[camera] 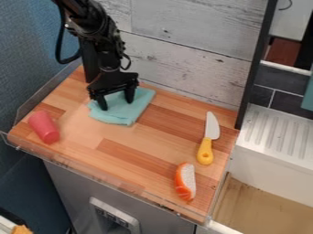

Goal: Move a blue cloth from top left to bottom center of the table

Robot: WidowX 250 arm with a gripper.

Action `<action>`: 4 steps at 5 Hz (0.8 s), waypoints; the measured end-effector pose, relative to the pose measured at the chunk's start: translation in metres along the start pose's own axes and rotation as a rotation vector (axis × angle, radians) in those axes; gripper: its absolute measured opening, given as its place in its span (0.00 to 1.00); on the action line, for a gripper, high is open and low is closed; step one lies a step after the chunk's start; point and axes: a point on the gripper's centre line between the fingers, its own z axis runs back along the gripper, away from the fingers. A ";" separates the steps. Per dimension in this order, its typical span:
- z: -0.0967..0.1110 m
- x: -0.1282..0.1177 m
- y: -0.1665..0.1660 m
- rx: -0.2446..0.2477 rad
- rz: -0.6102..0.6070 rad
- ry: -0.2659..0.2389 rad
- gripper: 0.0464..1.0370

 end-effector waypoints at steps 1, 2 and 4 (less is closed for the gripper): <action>0.002 -0.017 -0.010 -0.022 -0.053 0.008 0.96; 0.004 -0.035 -0.018 -0.031 -0.115 0.018 0.96; 0.011 -0.067 -0.011 -0.029 -0.197 0.033 0.96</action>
